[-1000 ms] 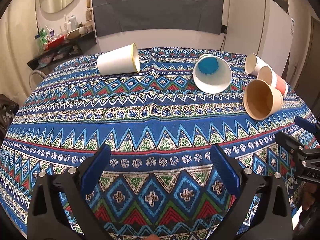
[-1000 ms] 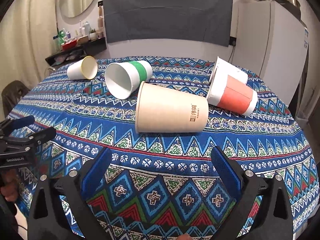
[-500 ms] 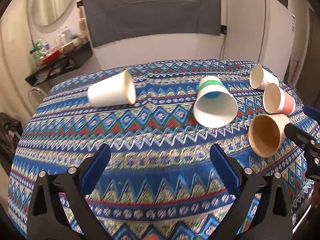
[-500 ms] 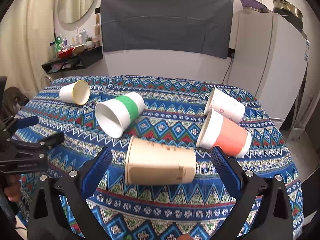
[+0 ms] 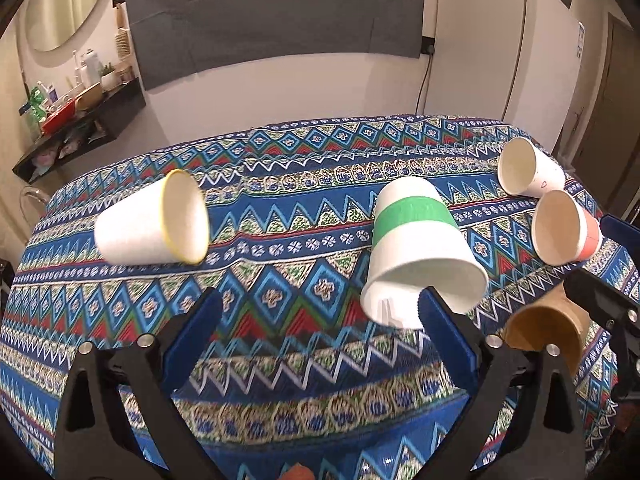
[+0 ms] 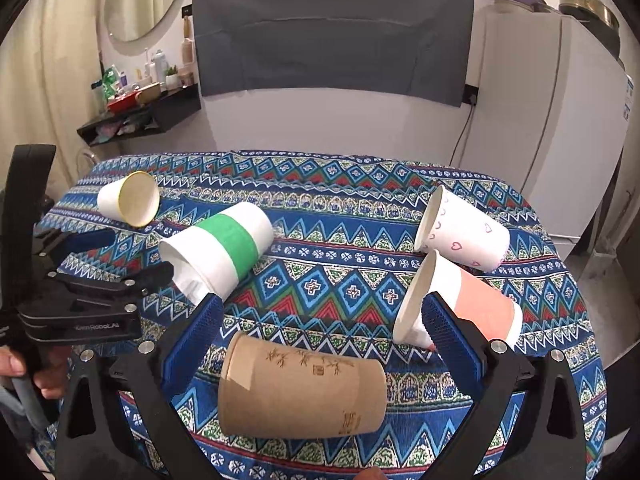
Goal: Flip cup upside down
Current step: 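Move the right gripper toward the white cup with the green band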
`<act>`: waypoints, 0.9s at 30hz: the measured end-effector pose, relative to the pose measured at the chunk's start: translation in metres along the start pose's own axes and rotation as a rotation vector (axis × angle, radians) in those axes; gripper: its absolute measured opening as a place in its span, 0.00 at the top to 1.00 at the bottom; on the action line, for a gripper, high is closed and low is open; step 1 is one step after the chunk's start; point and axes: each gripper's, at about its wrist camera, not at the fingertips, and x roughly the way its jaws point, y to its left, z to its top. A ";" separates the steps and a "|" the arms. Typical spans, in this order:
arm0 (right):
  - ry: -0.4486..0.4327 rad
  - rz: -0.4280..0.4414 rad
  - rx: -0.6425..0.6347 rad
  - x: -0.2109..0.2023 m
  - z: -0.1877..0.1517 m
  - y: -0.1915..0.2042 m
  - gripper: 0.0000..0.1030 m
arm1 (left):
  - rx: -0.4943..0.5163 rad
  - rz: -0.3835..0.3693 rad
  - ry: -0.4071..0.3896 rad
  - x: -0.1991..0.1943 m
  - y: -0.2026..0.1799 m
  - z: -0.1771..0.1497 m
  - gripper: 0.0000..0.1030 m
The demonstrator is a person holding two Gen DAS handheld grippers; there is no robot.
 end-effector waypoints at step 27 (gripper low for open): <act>0.034 0.030 0.004 -0.007 -0.013 0.016 0.07 | 0.056 -0.069 0.032 -0.026 -0.002 -0.029 0.96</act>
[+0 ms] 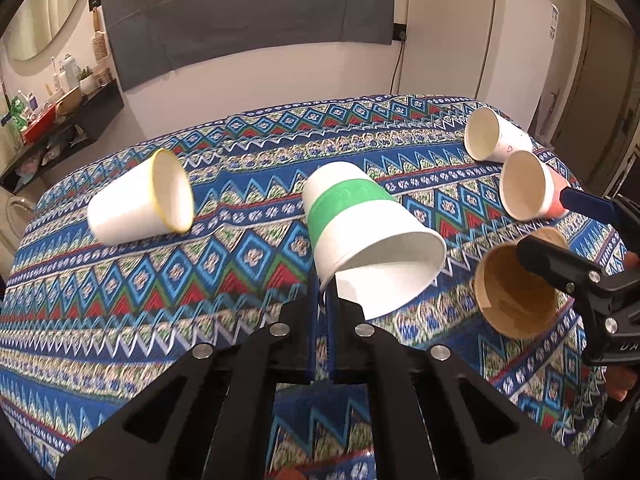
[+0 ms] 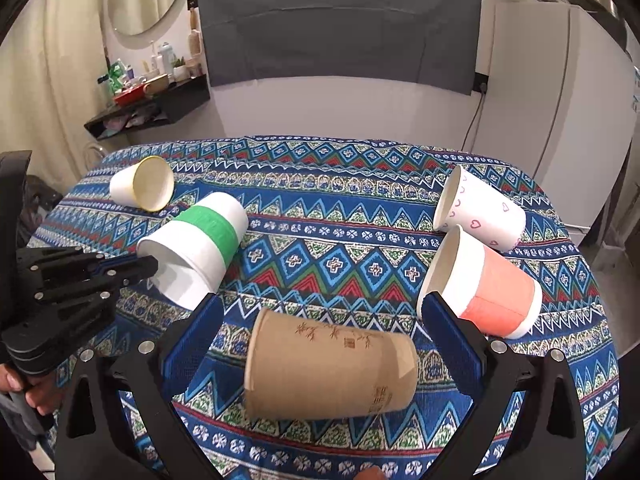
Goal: Flip cup upside down
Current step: 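Move the right gripper toward the white cup with the green band, then close the right gripper around the green-banded cup's body and lift it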
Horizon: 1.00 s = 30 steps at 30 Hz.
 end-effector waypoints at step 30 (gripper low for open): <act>0.031 0.017 -0.025 -0.077 -0.077 0.060 0.07 | 0.010 0.048 0.002 -0.099 -0.007 -0.121 0.81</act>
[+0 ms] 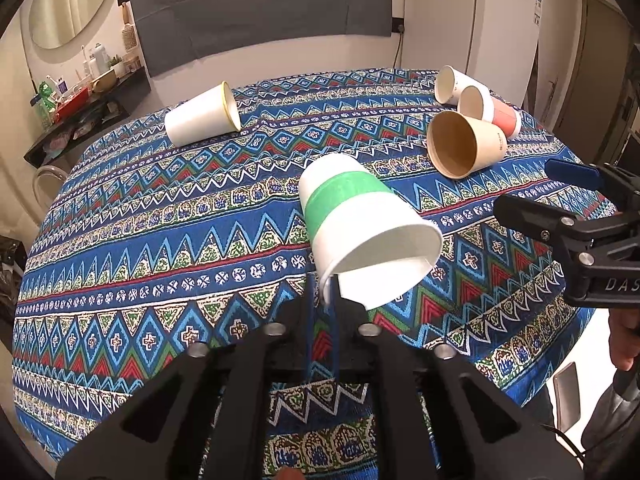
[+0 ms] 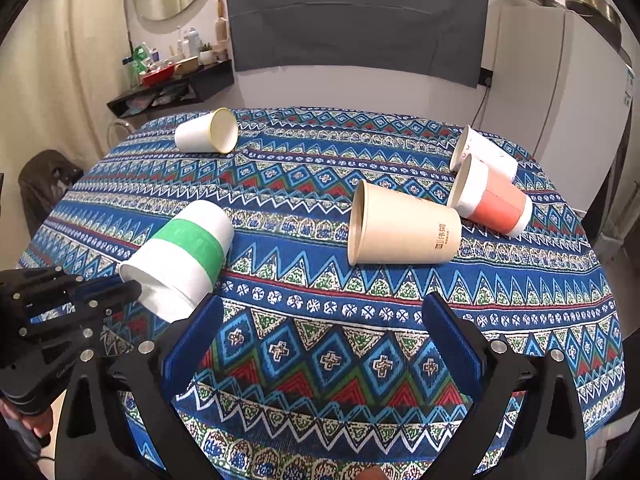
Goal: Flip cup upside down
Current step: 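Close the right gripper around the green-banded cup's body and lift it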
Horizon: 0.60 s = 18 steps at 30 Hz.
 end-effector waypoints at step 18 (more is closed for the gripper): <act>0.186 0.094 0.048 0.016 0.039 0.007 0.08 | -0.014 0.113 -0.030 -0.017 0.030 -0.009 0.06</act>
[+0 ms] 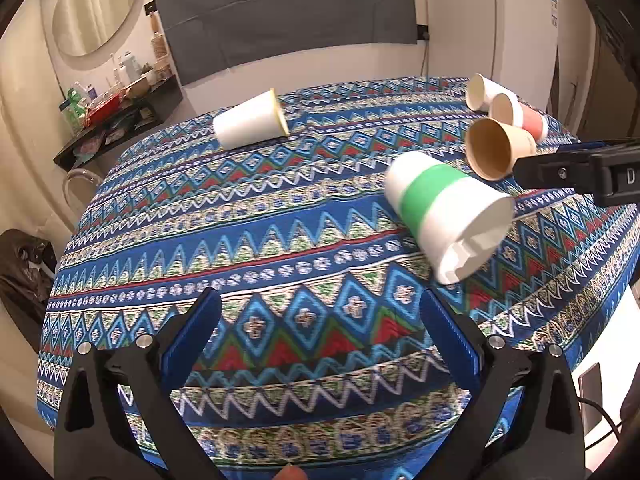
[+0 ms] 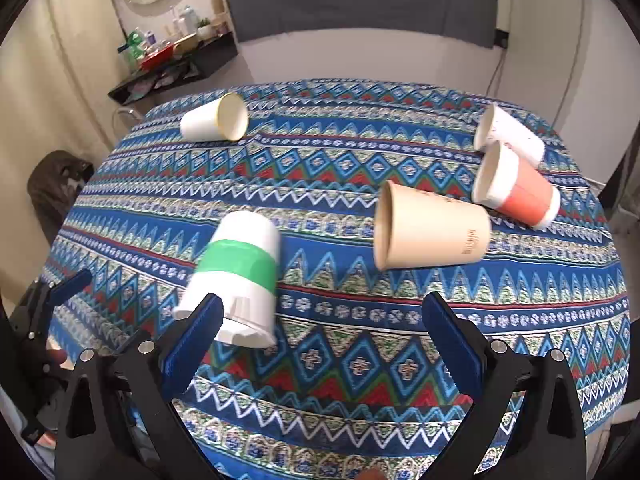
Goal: Flip cup upside down
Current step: 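Close the right gripper around the green-banded cup's body and lift it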
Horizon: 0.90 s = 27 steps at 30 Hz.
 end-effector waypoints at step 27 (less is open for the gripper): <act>0.529 0.421 0.112 0.119 0.062 0.029 0.45 | -0.089 0.005 0.053 0.046 0.063 0.022 0.06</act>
